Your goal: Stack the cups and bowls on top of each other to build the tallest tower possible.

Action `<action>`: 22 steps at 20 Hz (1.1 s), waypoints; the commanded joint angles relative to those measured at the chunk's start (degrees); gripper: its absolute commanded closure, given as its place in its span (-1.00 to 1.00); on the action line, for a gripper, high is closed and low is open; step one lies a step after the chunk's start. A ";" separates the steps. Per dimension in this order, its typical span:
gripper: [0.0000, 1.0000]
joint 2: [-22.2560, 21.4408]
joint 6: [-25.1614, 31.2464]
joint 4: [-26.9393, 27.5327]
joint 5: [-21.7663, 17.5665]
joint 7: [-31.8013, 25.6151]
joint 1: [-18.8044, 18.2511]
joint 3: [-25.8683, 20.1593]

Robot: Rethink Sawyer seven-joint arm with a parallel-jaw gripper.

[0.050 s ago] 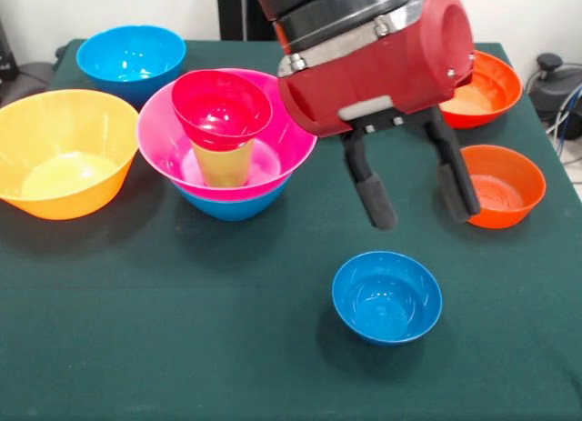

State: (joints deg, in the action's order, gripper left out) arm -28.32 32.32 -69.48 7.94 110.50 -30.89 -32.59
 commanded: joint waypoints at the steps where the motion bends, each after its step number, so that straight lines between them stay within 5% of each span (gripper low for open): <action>1: -1.00 0.68 4.16 -1.66 -0.03 4.23 -1.00 2.73; 14: -1.00 -0.42 2.45 -2.32 -0.45 6.93 1.47 4.12; 22: -1.00 -1.74 4.27 -3.45 0.68 5.39 -0.84 2.84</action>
State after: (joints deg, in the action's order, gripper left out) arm -28.78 32.32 -69.48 8.10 110.50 -31.58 -31.72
